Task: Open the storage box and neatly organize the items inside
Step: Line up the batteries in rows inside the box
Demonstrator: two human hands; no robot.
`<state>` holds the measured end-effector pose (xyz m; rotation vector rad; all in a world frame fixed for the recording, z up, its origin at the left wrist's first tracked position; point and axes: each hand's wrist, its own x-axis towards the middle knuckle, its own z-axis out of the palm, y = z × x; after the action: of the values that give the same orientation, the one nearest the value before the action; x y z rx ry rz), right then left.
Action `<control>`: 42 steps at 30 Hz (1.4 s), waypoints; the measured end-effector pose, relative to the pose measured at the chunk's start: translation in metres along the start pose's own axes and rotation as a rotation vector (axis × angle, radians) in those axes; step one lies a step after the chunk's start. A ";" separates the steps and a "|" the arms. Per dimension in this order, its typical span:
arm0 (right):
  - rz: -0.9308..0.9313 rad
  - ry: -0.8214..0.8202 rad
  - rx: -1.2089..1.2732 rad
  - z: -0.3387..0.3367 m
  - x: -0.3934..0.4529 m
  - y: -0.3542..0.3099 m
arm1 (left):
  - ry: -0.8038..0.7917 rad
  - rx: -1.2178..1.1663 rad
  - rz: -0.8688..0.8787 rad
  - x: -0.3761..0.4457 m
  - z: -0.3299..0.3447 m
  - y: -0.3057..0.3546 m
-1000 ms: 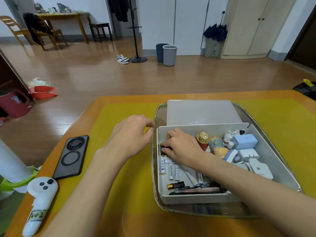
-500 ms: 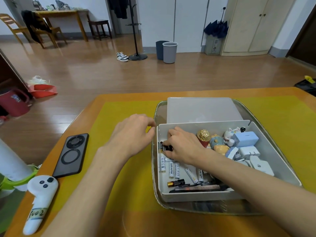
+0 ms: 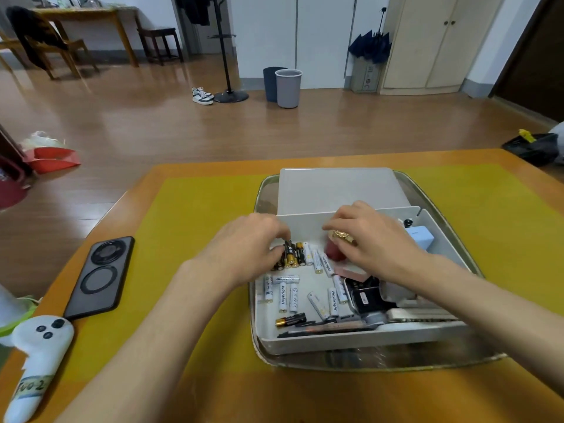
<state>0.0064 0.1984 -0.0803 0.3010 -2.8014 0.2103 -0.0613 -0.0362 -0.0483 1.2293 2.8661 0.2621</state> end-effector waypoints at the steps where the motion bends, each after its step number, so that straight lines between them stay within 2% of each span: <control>1: -0.001 -0.028 -0.039 -0.001 -0.002 0.005 | -0.043 0.033 0.003 0.005 0.006 0.003; 4: 0.002 -0.101 -0.091 -0.002 -0.001 0.015 | -0.130 0.162 -0.021 0.021 0.019 0.010; 8: -0.008 -0.105 -0.099 -0.001 0.001 0.016 | -0.158 0.251 -0.038 0.035 0.033 0.014; 11: -0.044 -0.052 -0.079 -0.001 0.003 0.014 | -0.157 0.247 -0.026 0.040 0.043 0.016; 16: -0.121 -0.123 -0.112 0.003 0.003 0.000 | -0.123 0.242 -0.011 0.045 0.051 0.013; 24: -0.186 -0.029 -0.104 0.005 -0.003 -0.001 | -0.109 0.173 -0.003 0.048 0.056 0.009; 31: -0.166 -0.109 -0.110 0.012 -0.010 -0.006 | -0.112 0.236 0.024 0.055 0.057 0.009; 35: -0.113 -0.080 0.046 -0.008 -0.018 0.002 | -0.126 0.243 0.036 0.057 0.056 0.011; 37: -0.118 -0.135 0.083 -0.016 -0.023 0.003 | -0.122 0.211 0.041 0.053 0.052 0.014; 39: -0.158 -0.275 0.084 -0.015 -0.029 -0.001 | -0.125 0.159 0.057 0.046 0.045 0.019; 42: -0.223 -0.423 0.047 -0.009 -0.034 -0.006 | -0.237 0.108 0.074 0.028 0.039 0.028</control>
<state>0.0421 0.2005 -0.0818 0.7432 -3.1430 0.1777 -0.0575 0.0085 -0.0806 1.2883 2.6664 -0.0370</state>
